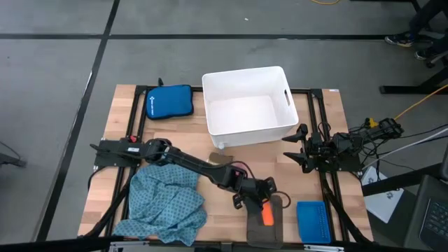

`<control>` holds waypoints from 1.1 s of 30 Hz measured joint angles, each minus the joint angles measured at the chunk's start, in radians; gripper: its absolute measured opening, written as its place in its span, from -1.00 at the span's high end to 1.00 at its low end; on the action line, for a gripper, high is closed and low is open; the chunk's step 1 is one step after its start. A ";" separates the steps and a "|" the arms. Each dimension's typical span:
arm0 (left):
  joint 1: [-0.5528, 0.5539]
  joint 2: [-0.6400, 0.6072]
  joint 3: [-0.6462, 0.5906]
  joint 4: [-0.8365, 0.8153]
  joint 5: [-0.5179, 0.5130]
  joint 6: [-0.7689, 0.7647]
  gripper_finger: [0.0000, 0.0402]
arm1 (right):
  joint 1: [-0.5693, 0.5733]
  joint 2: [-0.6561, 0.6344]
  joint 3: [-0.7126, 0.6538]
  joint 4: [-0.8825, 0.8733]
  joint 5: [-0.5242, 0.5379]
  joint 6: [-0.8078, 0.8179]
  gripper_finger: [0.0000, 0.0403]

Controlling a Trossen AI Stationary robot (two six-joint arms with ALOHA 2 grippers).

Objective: Pick & place medical supplies in basket/bin
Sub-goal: Put the orange bandage into the black bin, then put the brown bandage into the black bin

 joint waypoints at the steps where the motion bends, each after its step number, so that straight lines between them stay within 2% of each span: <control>1: -0.003 0.000 0.000 0.008 0.000 0.004 0.17 | 0.000 0.000 0.000 0.000 0.000 0.000 -0.48; 14: -0.001 -0.006 0.002 0.038 0.044 -0.010 0.14 | 0.000 0.000 0.000 0.000 0.000 0.000 -0.48; 21: -0.001 -0.008 0.002 0.057 0.040 -0.027 -0.04 | 0.000 0.000 0.000 0.000 0.000 0.000 -0.48; 26: -0.001 -0.010 0.001 0.044 -0.030 -0.045 -0.17 | 0.000 0.000 0.000 -0.003 -0.003 0.022 -0.48; 28: -0.003 -0.026 0.000 0.026 -0.083 -0.039 -0.19 | 0.000 0.000 0.000 -0.008 -0.003 0.023 -0.48; 33: 0.002 -0.073 0.002 -0.009 -0.105 -0.084 -0.18 | 0.000 0.000 0.000 -0.013 -0.003 0.027 -0.48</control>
